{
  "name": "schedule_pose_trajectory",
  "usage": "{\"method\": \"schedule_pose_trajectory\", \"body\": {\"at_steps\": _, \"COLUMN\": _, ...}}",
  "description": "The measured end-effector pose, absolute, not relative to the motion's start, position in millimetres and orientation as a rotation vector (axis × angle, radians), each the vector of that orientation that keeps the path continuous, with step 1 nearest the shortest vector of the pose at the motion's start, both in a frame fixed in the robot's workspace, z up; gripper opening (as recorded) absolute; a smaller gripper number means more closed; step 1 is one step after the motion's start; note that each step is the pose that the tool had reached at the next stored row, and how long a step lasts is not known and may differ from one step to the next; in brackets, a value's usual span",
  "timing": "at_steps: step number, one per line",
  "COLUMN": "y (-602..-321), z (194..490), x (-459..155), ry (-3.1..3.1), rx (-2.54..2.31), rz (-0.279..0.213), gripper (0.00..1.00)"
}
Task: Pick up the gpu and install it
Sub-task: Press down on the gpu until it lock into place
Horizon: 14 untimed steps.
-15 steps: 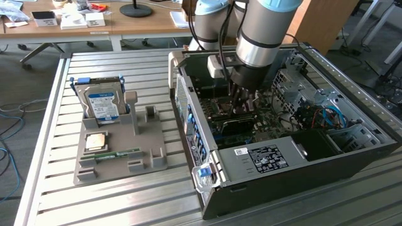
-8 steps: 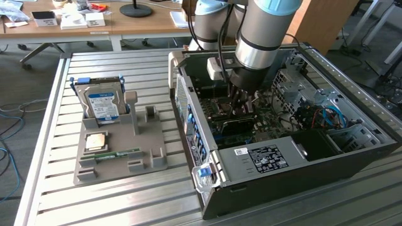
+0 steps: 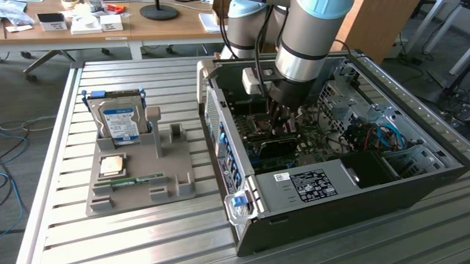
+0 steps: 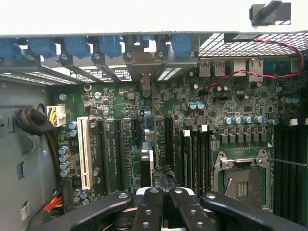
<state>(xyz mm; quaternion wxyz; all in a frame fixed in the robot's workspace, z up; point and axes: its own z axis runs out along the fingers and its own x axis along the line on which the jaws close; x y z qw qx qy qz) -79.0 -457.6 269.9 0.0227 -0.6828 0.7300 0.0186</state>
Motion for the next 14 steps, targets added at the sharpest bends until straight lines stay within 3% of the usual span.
{"method": "schedule_pose_trajectory", "body": {"at_steps": 14, "y": -458.8, "z": 269.3, "x": -79.0, "ry": 2.258, "rx": -2.116, "rz": 0.059, "gripper": 0.11}}
